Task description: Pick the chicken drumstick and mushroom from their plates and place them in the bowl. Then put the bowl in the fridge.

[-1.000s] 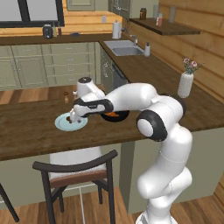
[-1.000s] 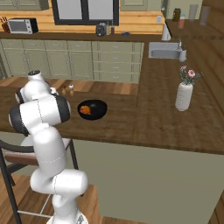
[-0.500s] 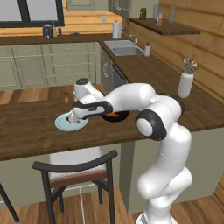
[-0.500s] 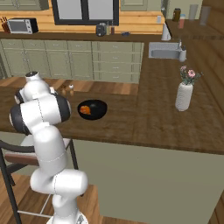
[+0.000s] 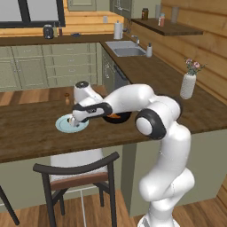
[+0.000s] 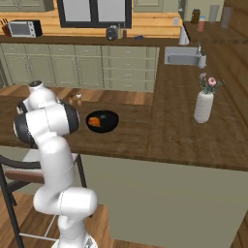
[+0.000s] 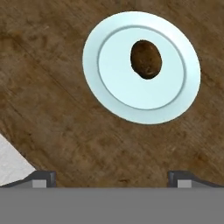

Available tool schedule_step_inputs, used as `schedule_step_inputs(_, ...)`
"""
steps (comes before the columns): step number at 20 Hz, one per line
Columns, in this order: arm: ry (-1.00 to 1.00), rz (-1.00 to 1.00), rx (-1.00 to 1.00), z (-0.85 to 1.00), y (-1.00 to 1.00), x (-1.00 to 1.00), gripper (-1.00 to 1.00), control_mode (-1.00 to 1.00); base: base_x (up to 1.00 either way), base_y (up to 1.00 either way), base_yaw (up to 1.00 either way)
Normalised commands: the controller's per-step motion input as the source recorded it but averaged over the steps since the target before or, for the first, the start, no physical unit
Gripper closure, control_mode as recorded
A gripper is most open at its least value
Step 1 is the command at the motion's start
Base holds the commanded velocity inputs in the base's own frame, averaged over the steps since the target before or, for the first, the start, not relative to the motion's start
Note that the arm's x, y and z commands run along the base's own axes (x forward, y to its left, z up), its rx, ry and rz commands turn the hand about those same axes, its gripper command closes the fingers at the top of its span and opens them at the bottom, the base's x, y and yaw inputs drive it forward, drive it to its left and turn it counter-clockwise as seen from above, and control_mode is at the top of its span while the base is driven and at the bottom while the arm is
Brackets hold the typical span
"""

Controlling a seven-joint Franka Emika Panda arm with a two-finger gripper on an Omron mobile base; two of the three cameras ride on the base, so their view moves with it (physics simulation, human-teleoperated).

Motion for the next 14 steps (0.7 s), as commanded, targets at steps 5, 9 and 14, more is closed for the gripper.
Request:
schedule_step_inputs(5,0.00,0.16,0.00,-0.35,0.00,0.71,-1.00,-1.00,0.00,0.00,0.00)
schedule_step_inputs(9,-0.01,0.11,0.00,-0.03,0.18,0.86,-1.00,-1.00,0.00,0.00,0.00)
schedule_step_inputs(14,0.00,0.06,0.00,-0.01,0.49,0.47,-1.00,-1.00,0.00,0.00,0.00)
